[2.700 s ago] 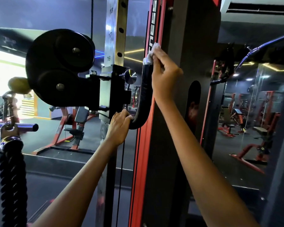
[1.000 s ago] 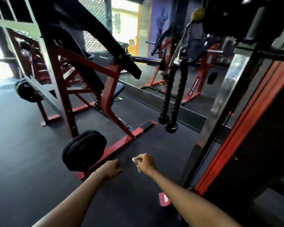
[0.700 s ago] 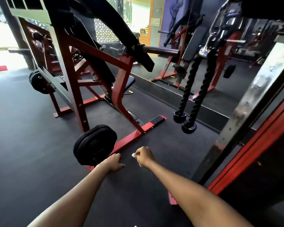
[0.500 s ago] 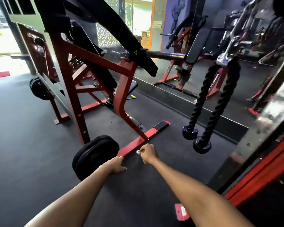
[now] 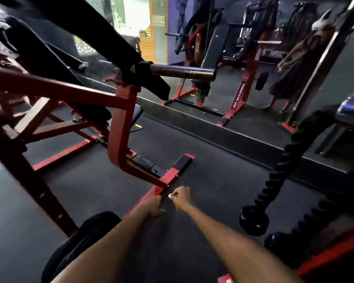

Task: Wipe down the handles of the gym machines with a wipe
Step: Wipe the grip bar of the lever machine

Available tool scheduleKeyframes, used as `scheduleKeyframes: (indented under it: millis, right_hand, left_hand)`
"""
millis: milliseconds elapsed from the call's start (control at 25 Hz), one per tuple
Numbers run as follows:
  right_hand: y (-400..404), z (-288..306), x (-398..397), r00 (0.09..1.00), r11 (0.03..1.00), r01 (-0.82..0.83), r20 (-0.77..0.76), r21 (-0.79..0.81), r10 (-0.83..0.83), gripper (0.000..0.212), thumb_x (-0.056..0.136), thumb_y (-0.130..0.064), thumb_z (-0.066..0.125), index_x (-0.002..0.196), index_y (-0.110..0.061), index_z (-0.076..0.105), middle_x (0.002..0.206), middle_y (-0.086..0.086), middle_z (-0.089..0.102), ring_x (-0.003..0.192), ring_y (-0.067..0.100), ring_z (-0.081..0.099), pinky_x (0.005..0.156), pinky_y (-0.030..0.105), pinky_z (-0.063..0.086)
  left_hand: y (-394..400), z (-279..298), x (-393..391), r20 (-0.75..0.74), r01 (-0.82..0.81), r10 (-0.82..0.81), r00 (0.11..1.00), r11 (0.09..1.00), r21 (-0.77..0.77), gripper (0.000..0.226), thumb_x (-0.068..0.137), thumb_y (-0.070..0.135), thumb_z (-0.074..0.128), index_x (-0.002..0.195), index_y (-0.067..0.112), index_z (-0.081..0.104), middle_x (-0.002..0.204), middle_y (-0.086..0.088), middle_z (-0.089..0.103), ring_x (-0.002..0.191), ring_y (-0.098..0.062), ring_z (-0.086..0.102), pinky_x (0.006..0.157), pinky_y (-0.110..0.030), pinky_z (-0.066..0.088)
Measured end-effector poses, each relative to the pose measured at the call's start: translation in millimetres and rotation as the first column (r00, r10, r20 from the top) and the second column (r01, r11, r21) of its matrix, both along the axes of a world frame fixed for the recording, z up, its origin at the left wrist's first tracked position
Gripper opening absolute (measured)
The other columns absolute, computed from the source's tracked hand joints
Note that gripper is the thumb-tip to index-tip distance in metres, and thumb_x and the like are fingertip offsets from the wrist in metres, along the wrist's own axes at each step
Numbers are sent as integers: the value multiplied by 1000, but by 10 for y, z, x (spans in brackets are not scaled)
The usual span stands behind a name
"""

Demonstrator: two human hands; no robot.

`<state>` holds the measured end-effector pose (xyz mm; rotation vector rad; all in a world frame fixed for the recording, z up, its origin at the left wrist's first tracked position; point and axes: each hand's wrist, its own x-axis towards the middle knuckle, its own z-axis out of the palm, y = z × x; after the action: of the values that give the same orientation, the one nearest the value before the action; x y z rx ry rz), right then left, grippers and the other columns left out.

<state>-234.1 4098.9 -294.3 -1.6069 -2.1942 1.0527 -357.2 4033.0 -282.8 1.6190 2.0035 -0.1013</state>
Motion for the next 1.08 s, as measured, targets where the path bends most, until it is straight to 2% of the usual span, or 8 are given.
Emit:
scheduleKeyframes:
  millis: [80,160,280,600,800,880,960,1080]
  right_hand:
    - [321,-17,-4,997,997,73,14,-4,-73,20,88,-18,61,94,-1,71,99,17,69,95,22,63,61,23,35]
    - [711,-90,-14,988,988,153,25,-10,-153,21,87,-21,63,85,-3,71,89,14,70,85,20,66,56,21,39]
    - [1287,-109,50,958,958,285,24,0,-285,27,85,-26,65,70,-3,67,73,16,70,68,18,69,59,25,52]
    - [2329,60,452,828,828,560,-2,21,-561,41,86,-23,61,47,-14,50,60,12,66,66,17,67,66,26,53]
    - [2803,-142,809,788,790,613,64,2,-612,46,85,-24,55,49,1,43,59,24,61,47,16,60,56,29,53]
    - [3113,-217,947,793,797,604,109,-8,-600,43,82,-20,54,47,-3,33,52,15,50,51,17,62,51,32,51]
    - [3453,-213,1075,815,826,564,167,-1,-556,35,76,-10,51,48,-10,29,63,7,39,61,8,51,49,28,41]
    - [3937,-203,1277,846,871,491,234,5,-479,28,73,-1,45,50,-12,32,71,8,41,69,8,41,55,25,31]
  left_hand:
    - [393,-44,-29,14,48,-48,999,999,-13,53,92,31,56,135,2,41,139,-15,45,126,-27,45,102,-32,34]
    - [876,-104,-103,-6,132,-132,991,991,-1,55,91,32,57,134,3,41,140,-15,44,128,-28,44,104,-33,34]
    - [1608,-115,-168,-25,255,-255,966,967,-13,51,90,31,56,131,3,41,138,-15,45,127,-29,45,103,-35,36]
    - [3222,30,86,-47,509,-509,860,861,5,52,89,37,56,129,7,43,137,-12,46,125,-29,47,101,-35,38]
    - [3798,-103,424,-69,571,-568,820,820,44,51,89,38,52,131,10,42,139,-9,45,125,-28,47,100,-35,39]
    - [4016,-201,522,-84,576,-571,816,817,42,49,90,38,52,129,10,42,138,-8,46,125,-27,47,99,-34,38]
    - [4269,-334,634,-87,557,-554,828,830,16,52,90,40,51,131,11,40,140,-7,45,126,-26,46,99,-33,36]
    - [4711,-469,805,-100,520,-517,850,854,-1,54,92,41,50,135,11,37,142,-7,43,128,-25,45,102,-33,35]
